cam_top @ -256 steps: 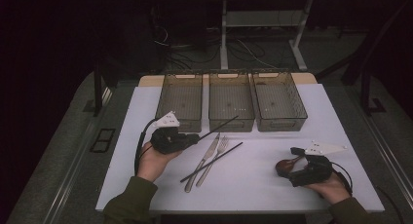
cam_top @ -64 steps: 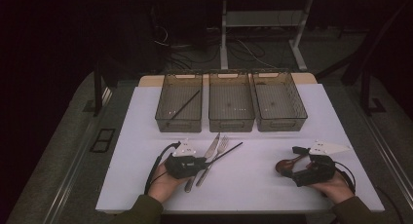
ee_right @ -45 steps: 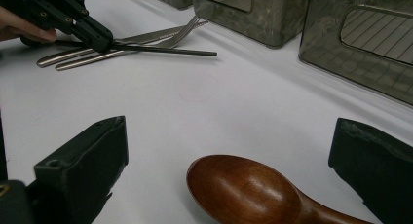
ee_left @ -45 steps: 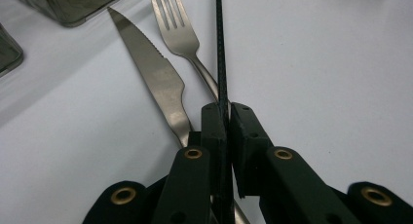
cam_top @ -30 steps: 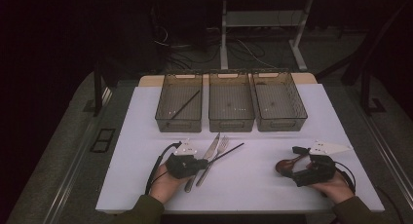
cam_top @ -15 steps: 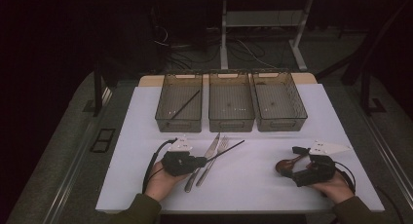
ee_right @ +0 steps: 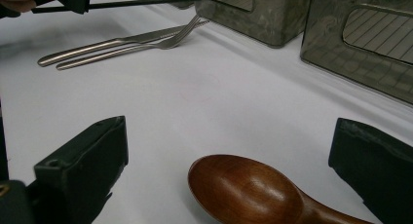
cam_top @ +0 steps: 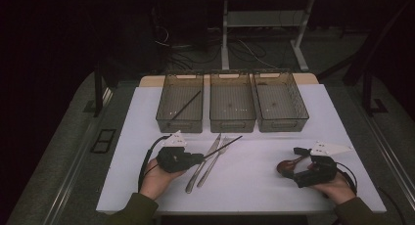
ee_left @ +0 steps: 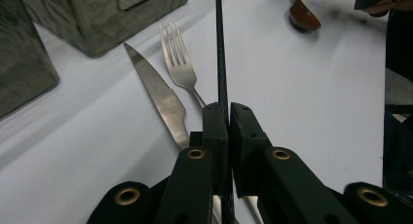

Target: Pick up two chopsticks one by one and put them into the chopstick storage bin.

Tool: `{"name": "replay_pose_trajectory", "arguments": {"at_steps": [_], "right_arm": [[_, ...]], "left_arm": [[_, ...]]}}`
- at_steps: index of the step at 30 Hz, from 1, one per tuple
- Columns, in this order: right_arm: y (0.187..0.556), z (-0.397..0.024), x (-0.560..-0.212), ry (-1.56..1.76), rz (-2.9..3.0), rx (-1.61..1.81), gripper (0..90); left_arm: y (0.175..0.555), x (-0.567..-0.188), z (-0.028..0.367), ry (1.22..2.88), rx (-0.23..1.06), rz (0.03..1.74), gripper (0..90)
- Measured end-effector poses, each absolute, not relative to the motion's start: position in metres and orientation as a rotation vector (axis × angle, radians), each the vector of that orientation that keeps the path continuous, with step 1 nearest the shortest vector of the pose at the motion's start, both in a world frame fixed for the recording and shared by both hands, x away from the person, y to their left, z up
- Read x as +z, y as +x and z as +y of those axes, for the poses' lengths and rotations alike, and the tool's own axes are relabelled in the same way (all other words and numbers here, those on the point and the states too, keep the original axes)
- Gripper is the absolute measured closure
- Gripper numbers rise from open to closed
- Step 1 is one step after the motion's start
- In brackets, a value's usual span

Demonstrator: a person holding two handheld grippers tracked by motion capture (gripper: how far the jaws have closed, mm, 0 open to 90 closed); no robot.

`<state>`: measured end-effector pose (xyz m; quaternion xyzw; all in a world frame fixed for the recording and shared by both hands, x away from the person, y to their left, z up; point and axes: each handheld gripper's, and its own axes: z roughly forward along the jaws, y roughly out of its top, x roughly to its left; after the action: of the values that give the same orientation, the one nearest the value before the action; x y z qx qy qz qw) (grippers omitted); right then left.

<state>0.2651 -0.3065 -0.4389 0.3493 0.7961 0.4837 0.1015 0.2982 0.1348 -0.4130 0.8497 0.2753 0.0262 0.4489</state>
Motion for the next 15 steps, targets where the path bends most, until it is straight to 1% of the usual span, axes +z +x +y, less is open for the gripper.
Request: {"name": "replay_pose_trajectory", "arguments": {"at_steps": [15], "right_arm": [[0.266,-0.306,-0.439,1.031,2.349,1.424,0.3]], "left_arm": [[0.313,-0.387,0.145,2.066,0.100,0.716,84.8]]}}
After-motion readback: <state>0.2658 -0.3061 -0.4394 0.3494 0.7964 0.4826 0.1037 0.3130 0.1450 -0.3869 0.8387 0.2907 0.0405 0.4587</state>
